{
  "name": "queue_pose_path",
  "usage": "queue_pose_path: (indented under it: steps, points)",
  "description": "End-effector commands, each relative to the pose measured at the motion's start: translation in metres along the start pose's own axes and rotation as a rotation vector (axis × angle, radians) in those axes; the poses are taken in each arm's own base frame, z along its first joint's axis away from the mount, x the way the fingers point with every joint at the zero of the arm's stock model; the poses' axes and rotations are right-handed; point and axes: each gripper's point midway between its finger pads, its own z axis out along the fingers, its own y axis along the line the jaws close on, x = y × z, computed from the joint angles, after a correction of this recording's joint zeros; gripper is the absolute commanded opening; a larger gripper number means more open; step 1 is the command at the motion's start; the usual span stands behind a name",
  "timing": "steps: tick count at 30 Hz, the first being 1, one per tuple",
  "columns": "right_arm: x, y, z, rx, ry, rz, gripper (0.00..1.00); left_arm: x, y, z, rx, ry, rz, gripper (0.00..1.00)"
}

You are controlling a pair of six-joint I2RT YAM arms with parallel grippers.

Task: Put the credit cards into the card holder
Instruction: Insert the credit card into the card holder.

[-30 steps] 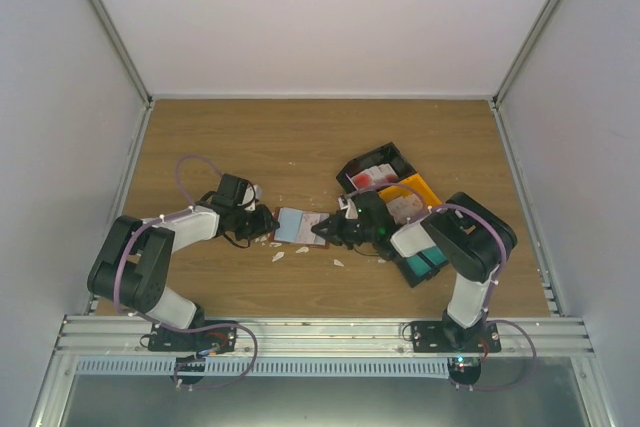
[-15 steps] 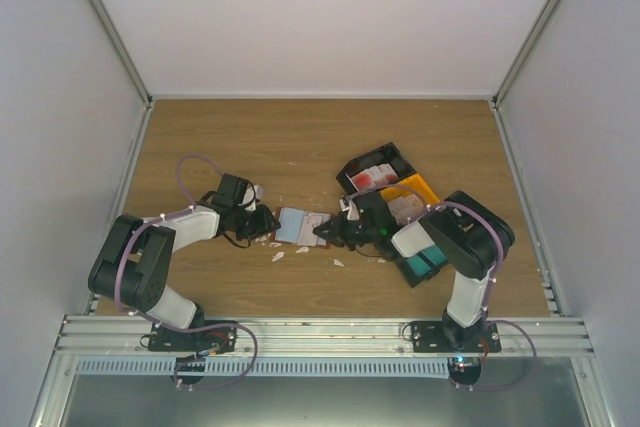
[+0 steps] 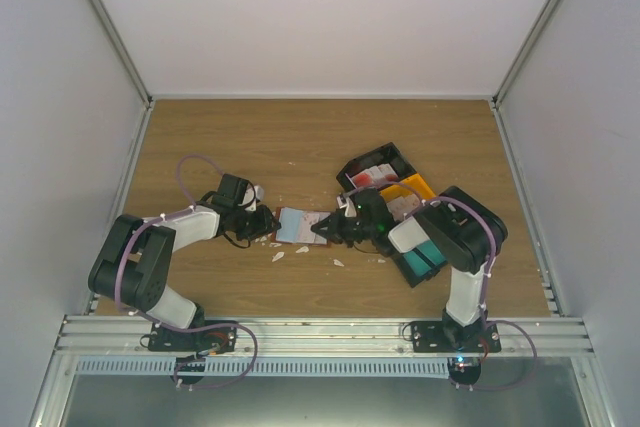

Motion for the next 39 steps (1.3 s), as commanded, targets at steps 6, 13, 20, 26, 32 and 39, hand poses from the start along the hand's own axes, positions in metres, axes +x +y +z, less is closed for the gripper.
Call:
queue_pose_path:
  steps: [6, 13, 20, 26, 32, 39]
  points:
    - [-0.009, -0.008, -0.005, 0.033, -0.037, -0.017, 0.0, 0.005, 0.003, 0.002, 0.005, 0.016, 0.008, 0.32]
    - [-0.012, -0.004, -0.012, 0.046, -0.053, -0.048, 0.01, 0.006, 0.004, 0.002, 0.003, 0.016, 0.008, 0.32]
    - [-0.003, -0.011, -0.001, 0.036, 0.016, -0.007, 0.01, 0.007, 0.003, 0.004, 0.015, 0.026, 0.009, 0.32]
    - [0.004, -0.005, 0.013, -0.009, 0.063, -0.015, 0.01, 0.009, 0.002, 0.005, 0.024, 0.037, 0.008, 0.32]
    - [0.005, -0.004, 0.021, -0.028, 0.08, -0.016, 0.0, 0.011, 0.003, 0.005, 0.026, 0.041, 0.01, 0.31]
    - [0.005, -0.001, 0.03, -0.029, 0.092, -0.022, 0.02, 0.012, 0.001, 0.006, 0.034, 0.047, 0.011, 0.31]
